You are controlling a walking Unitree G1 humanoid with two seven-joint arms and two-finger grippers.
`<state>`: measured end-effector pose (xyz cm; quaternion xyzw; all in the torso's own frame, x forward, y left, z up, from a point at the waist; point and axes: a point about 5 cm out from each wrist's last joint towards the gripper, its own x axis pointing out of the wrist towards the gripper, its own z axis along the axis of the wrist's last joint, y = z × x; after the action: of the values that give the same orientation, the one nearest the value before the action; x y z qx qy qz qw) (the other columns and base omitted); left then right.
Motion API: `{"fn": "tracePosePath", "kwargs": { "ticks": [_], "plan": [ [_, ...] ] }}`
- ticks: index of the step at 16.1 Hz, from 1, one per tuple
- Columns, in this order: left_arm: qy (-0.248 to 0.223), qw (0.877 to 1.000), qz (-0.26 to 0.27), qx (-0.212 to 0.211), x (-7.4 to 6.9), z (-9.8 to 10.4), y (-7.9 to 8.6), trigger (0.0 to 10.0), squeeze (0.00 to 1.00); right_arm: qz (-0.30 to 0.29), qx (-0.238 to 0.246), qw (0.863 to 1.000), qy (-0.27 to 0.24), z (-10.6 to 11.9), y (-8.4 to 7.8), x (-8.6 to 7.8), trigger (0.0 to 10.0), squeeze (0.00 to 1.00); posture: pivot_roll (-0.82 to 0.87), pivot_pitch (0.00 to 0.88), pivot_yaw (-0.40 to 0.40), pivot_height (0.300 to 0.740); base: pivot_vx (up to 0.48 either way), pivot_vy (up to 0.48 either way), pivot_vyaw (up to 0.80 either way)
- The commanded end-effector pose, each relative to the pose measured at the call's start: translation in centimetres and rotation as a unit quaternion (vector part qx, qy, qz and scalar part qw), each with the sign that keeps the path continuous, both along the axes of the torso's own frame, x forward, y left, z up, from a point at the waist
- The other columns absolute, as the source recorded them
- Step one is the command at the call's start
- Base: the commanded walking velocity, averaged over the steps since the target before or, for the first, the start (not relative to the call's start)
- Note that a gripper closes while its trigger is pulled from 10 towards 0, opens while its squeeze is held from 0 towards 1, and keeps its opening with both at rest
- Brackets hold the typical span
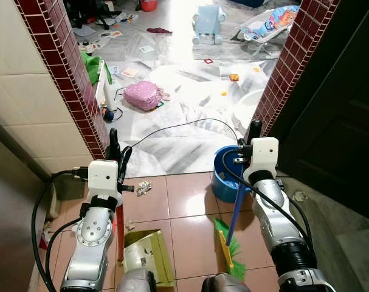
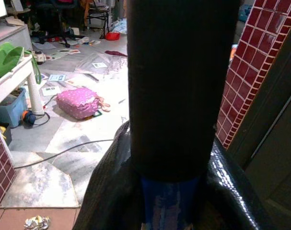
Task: Sweep floor
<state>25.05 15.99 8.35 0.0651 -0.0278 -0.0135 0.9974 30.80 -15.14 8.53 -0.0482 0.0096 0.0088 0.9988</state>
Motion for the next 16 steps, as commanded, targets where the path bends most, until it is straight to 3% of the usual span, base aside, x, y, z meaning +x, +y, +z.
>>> {"fn": "tracePosePath", "kwargs": {
  "ticks": [1, 16],
  "plan": [
    [-0.03, 1.0, -0.002, 0.004, 0.4, 1.4, 0.1, 10.0, 0.0, -0.003, 0.002, 1.0, -0.012, 0.8, 0.0, 0.3, 10.0, 0.0, -0.01, 0.0, 0.005, 0.74, 0.0, 0.0, 0.0],
    [-0.014, 1.0, 0.003, -0.019, -0.1, 0.7, -1.6, 10.0, 0.0, 0.012, 0.006, 1.0, -0.012, 0.6, 0.0, 0.1, 10.0, 0.0, -0.03, 0.0, -0.013, 0.74, 0.0, 0.0, 0.0]
  ]
}}
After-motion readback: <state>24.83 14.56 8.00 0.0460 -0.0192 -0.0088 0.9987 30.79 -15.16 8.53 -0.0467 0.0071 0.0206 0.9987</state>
